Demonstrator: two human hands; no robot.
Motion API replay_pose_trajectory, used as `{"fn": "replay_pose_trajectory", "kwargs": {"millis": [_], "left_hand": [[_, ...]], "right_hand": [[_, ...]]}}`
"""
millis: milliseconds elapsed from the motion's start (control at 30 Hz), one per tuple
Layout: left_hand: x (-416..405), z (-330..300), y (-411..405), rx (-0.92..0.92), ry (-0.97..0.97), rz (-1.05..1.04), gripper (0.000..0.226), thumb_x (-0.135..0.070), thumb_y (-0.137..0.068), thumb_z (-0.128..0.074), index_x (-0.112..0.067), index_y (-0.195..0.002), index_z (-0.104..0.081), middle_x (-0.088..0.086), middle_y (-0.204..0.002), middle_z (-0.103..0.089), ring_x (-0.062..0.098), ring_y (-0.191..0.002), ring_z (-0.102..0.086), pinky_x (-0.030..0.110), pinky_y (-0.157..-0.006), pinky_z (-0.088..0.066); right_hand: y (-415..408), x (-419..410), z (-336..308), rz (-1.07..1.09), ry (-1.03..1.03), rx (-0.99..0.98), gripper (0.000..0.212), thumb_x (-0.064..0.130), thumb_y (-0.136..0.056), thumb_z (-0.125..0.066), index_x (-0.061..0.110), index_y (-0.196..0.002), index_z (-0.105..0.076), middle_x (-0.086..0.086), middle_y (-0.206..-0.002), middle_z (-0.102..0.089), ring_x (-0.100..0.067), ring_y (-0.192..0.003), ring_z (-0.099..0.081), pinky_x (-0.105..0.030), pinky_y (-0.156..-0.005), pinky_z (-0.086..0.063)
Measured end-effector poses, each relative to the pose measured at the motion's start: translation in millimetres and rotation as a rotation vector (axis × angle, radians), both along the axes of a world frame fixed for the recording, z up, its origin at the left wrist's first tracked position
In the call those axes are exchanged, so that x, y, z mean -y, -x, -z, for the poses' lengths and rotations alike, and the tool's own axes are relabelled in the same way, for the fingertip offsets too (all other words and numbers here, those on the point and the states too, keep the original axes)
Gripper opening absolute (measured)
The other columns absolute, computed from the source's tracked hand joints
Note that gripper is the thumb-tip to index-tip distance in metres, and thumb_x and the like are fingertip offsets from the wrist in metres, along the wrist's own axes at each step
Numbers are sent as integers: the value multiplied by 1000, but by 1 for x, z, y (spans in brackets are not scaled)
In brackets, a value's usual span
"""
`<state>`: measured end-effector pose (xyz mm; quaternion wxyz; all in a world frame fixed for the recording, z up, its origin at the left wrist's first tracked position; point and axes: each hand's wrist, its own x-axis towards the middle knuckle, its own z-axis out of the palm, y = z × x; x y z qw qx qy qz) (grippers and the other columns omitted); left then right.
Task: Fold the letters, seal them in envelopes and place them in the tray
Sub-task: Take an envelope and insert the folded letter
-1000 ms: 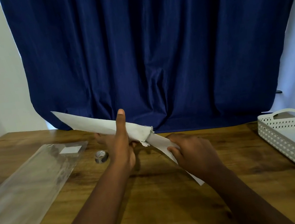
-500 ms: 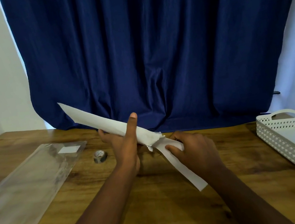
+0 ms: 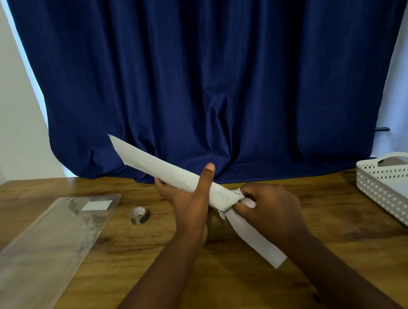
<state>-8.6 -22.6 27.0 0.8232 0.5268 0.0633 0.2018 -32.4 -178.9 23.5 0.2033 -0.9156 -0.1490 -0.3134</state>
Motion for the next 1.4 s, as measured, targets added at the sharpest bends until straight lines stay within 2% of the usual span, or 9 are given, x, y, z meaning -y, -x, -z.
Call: {"fn": "replay_pose_trajectory", "kwargs": {"millis": [133,267,467,600,667,867,1000,1233,1400], "left_hand": [[-4,1,-6,-68,64,-23,130,-38,-65,-94,-44,-157,-3,9,-134,-56,26,-111,-67,50,-96,-59],[-30,-12,-12,-101,218,-144,122,-35,-71,-93,-32,-159,-9,5,-128,-62,20,-103,-70,45,-90,-62],[-57,-24,-12,-150,420,-146,109,-40,-73,-91,-30,-155,-19,4,-123,-68,21,-97,-73,47,-74,-65],[-47,-24,-9,-149,397,-88,112,-41,-71,-91,-32,-156,-18,7,-128,-65,27,-105,-71,56,-82,-62],[-33,-21,-5,-144,375,-54,119,-43,-64,-93,-38,-156,-16,5,-124,-65,26,-101,-71,57,-79,-63],[1,-10,3,-167,397,106,116,-42,-61,-95,-33,-153,-24,8,-126,-66,30,-106,-72,61,-77,-62],[-14,-16,0,-156,440,65,106,-42,-68,-92,-27,-152,-29,8,-130,-64,30,-110,-69,59,-77,-62],[-1,-11,7,-181,414,117,108,-40,-68,-92,-36,-153,-25,10,-124,-66,31,-105,-72,60,-75,-62],[16,-7,12,-182,386,158,118,-41,-60,-94,-36,-154,-22,11,-119,-68,30,-100,-73,45,-67,-64]], "right_hand": [[2,-1,-3,-15,-54,-13,25,61,-80,-64,39,-92,-68,20,-63,-59,2,-56,-54,-18,-46,-34],[-1,6,-8,14,-22,-185,51,85,-64,-53,51,-102,-54,28,-76,-61,9,-67,-57,-19,-52,-43],[-9,17,-6,-24,-151,-334,12,50,-78,-75,43,-84,-66,17,-72,-67,-2,-62,-63,-30,-59,-60],[-10,8,-3,-77,-295,-248,31,50,-80,-76,24,-66,-65,2,-60,-64,-6,-47,-52,-33,-47,-47],[-6,0,0,-114,-302,-173,33,47,-81,-77,32,-60,-57,19,-57,-61,0,-48,-53,-19,-41,-38],[0,-11,2,-190,-339,15,8,39,-80,-78,36,-78,-70,14,-74,-58,-10,-60,-55,-31,-50,-49],[1,-9,1,-177,-345,45,26,53,-77,-72,38,-98,-75,16,-87,-59,-10,-71,-58,-23,-54,-50],[-1,-9,6,-205,-371,71,17,24,-81,-80,23,-98,-80,11,-110,-61,-2,-95,-61,-26,-71,-59],[-6,-12,16,-166,-363,69,12,20,-77,-85,10,-83,-80,10,-121,-62,-2,-97,-61,-37,-65,-60]]}}
